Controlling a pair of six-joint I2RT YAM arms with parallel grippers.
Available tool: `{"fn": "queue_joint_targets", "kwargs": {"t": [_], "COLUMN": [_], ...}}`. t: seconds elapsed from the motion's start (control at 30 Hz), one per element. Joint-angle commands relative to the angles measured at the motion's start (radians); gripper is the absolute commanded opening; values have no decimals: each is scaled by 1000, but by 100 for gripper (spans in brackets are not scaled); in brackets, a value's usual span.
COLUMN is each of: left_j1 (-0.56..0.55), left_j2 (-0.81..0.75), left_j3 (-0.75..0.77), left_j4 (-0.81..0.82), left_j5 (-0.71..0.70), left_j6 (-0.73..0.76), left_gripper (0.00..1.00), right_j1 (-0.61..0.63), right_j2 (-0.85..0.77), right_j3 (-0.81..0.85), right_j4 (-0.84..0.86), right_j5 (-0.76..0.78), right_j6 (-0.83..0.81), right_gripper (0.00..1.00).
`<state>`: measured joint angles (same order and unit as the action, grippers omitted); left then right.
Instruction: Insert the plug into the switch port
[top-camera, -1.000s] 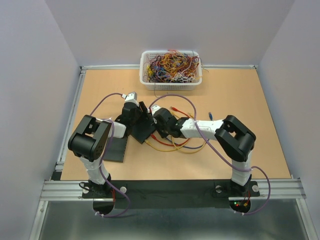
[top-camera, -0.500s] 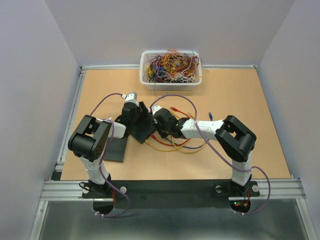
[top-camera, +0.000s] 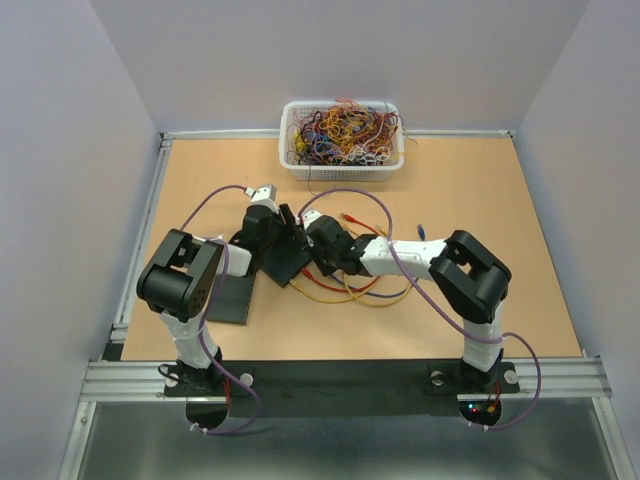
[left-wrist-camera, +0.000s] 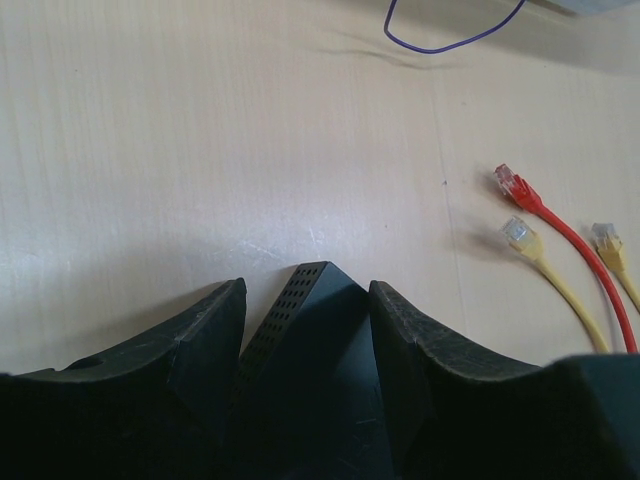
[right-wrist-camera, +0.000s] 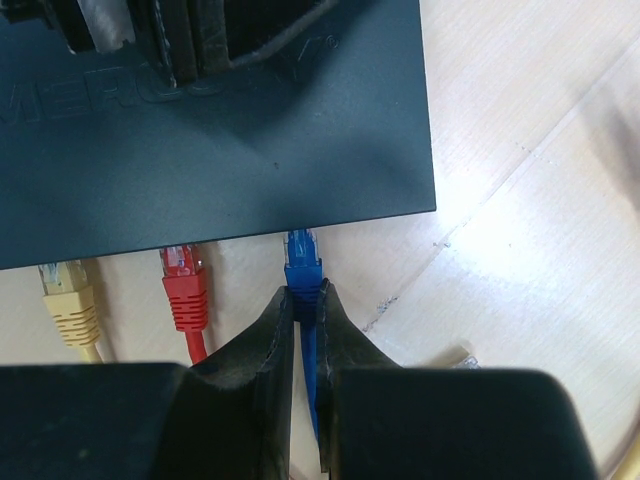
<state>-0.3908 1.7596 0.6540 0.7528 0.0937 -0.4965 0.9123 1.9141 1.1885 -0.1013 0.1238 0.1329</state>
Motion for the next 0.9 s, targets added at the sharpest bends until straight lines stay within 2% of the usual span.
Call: {"fn": "queue_joint_targets", "kwargs": {"t": [0.0, 0.27, 0.47, 0.67, 0.87], "left_j1": [-45, -66, -82, -82, -82], "left_j2": [60, 98, 115, 115, 120], "left_j3": [-33, 7, 29, 30, 35], "left_j4": [-132, -153, -188, -191, -196], "left_j5": [175, 221, 207, 210, 210], "left_j6": [-5, 21, 30, 30, 32], "left_gripper": [62, 62, 62, 62, 62], "right_j1": [25, 23, 25, 23, 23], "right_j2": [42, 154, 275, 327, 323], "right_j3": [123, 313, 587, 687, 645], "right_j4": [229, 216, 170, 169, 169], "right_j5": [-29, -35, 31, 77, 76], "right_j6": [-1, -55, -118, -122, -96], "right_gripper": [0, 1, 0, 0, 0]}}
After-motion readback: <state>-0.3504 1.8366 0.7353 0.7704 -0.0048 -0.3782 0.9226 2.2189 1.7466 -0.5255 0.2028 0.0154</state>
